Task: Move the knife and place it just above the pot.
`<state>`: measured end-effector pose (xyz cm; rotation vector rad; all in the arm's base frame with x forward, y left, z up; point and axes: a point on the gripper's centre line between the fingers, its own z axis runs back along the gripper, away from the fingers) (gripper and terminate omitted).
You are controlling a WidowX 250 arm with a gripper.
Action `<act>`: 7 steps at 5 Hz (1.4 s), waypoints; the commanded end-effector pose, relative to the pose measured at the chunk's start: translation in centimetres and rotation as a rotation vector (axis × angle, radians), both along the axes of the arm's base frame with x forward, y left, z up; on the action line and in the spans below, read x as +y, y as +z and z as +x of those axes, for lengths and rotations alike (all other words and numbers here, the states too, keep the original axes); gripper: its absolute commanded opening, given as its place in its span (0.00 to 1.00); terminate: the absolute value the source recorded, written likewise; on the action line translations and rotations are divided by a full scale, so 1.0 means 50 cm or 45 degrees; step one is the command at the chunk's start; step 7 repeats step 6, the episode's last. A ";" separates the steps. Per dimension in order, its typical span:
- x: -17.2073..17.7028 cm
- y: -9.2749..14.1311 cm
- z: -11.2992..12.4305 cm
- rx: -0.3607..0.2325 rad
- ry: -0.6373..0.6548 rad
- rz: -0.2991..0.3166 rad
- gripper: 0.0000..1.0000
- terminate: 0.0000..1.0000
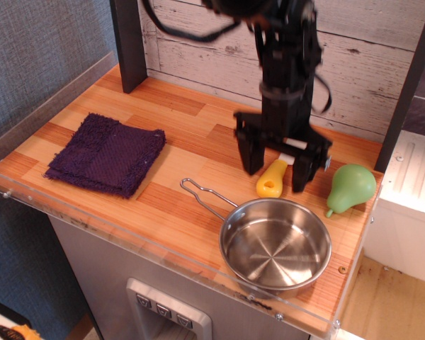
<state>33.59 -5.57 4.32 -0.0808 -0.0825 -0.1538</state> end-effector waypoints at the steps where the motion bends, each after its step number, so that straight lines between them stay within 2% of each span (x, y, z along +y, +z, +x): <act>1: 0.079 0.144 -0.078 -0.130 -0.052 0.077 1.00 0.00; 2: 0.143 0.129 -0.110 -0.054 0.007 0.205 1.00 0.00; 3: 0.164 0.118 -0.124 -0.045 0.026 0.182 1.00 0.00; 4: 0.175 0.121 -0.142 -0.031 0.079 0.100 1.00 0.00; 5: 0.175 0.121 -0.142 -0.031 0.079 0.100 1.00 0.00; 6: 0.175 0.121 -0.142 -0.031 0.079 0.100 1.00 1.00; 7: 0.175 0.121 -0.142 -0.031 0.079 0.100 1.00 1.00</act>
